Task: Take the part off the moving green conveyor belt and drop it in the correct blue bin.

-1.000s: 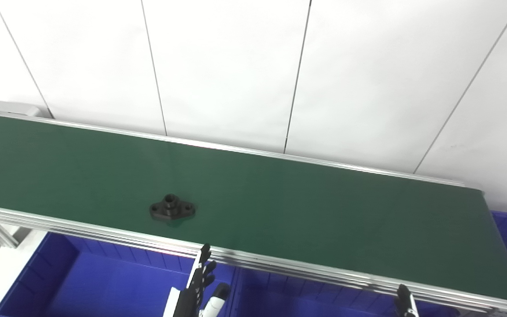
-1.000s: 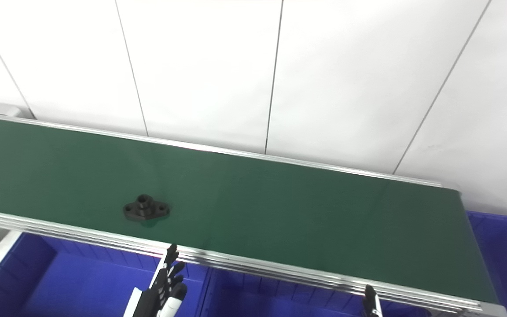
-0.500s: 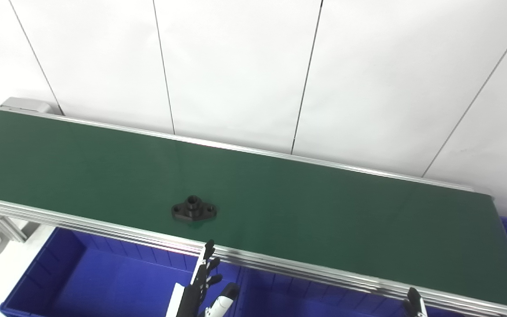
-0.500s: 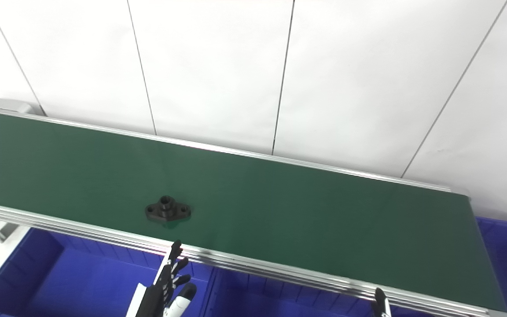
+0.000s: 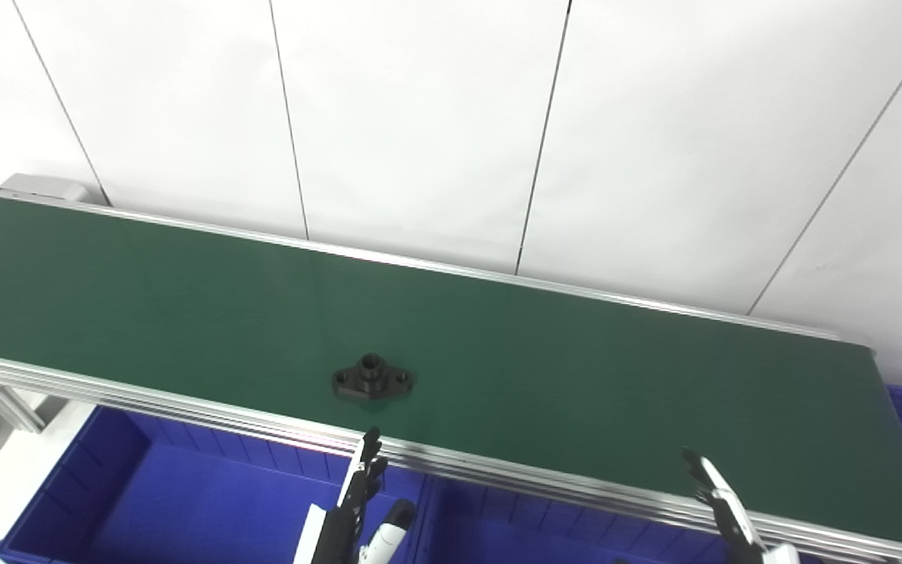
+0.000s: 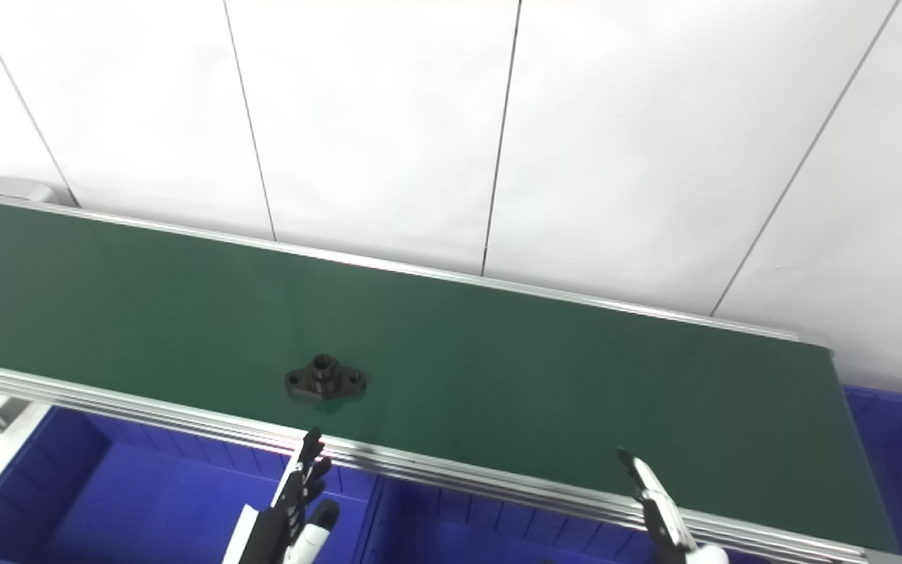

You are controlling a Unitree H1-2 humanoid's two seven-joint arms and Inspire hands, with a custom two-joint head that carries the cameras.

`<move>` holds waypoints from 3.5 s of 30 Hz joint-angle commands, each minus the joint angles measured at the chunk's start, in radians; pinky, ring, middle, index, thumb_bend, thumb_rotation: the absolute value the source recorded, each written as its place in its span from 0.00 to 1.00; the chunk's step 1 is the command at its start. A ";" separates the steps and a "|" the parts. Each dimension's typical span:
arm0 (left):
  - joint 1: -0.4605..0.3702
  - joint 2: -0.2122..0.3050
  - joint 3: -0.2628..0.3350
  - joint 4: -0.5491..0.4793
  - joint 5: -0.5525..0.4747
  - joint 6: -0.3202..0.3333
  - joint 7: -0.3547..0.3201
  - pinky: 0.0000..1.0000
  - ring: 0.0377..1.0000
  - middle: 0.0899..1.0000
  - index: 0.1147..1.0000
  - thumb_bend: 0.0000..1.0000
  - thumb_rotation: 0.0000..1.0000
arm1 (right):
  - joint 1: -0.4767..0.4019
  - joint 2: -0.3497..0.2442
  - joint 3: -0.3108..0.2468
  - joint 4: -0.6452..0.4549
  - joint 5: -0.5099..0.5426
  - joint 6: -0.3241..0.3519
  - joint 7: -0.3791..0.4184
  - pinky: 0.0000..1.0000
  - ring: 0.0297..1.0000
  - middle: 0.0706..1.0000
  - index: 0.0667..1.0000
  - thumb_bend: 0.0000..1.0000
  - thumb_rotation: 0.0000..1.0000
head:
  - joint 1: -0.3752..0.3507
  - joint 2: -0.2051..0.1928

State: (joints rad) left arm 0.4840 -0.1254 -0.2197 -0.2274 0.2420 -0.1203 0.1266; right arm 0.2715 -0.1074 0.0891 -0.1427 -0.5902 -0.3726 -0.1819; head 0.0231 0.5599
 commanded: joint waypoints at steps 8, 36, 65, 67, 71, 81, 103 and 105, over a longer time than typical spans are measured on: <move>-0.015 -0.028 -0.032 -0.039 -0.004 0.001 -0.016 0.99 0.98 1.00 1.00 0.69 0.97 | -0.126 0.027 0.022 -0.069 -0.104 0.156 0.062 0.60 0.73 0.81 0.81 0.96 0.37 | -0.022 0.013; 0.005 -0.069 -0.070 -0.057 -0.003 0.017 -0.003 1.00 0.97 1.00 1.00 0.71 0.95 | -0.623 0.034 0.233 0.216 -0.319 0.494 0.226 0.65 0.74 0.79 0.80 1.00 0.43 | -0.012 0.027; 0.043 -0.074 -0.094 -0.118 -0.010 0.023 -0.010 0.99 0.96 1.00 1.00 0.68 0.95 | -0.698 0.018 0.399 0.487 -0.396 0.541 0.200 0.46 0.54 0.61 0.63 0.92 0.35 | -0.001 0.068; 0.046 -0.074 -0.094 -0.123 -0.017 0.026 -0.013 1.00 0.96 1.00 1.00 0.68 0.95 | -0.700 0.000 0.419 0.523 -0.405 0.529 0.192 0.30 0.36 0.43 0.49 0.66 0.20 | -0.001 0.069; 0.051 -0.073 -0.096 -0.136 -0.023 0.034 -0.013 1.00 0.97 1.00 1.00 0.68 0.95 | -0.690 -0.025 0.436 0.563 -0.404 0.535 0.171 0.22 0.27 0.34 0.45 0.53 0.14 | -0.002 0.075; 0.054 -0.066 -0.094 -0.156 -0.027 0.058 -0.012 0.98 0.96 0.99 1.00 0.70 0.95 | -0.679 -0.051 0.443 0.614 -0.376 0.553 0.134 0.18 0.22 0.28 0.44 0.52 0.13 | -0.011 0.083; 0.053 -0.046 -0.085 -0.160 -0.036 0.061 -0.022 0.96 0.94 0.98 1.00 0.70 0.96 | -0.649 -0.108 0.516 0.643 -0.420 0.478 -0.080 0.26 0.30 0.35 0.48 0.52 0.03 | -0.032 0.084; 0.053 -0.046 -0.085 -0.160 -0.035 0.061 -0.023 0.96 0.94 0.98 1.00 0.71 0.96 | -0.657 -0.122 0.545 0.654 -0.446 0.463 -0.128 0.25 0.29 0.42 0.45 0.53 0.00 | -0.032 0.083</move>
State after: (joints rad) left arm 0.5311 -0.1223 -0.2517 -0.3551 0.2197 -0.0534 0.1121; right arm -0.4072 -0.2287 0.5982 0.4610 -1.0008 0.1191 -0.3268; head -0.0092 0.6443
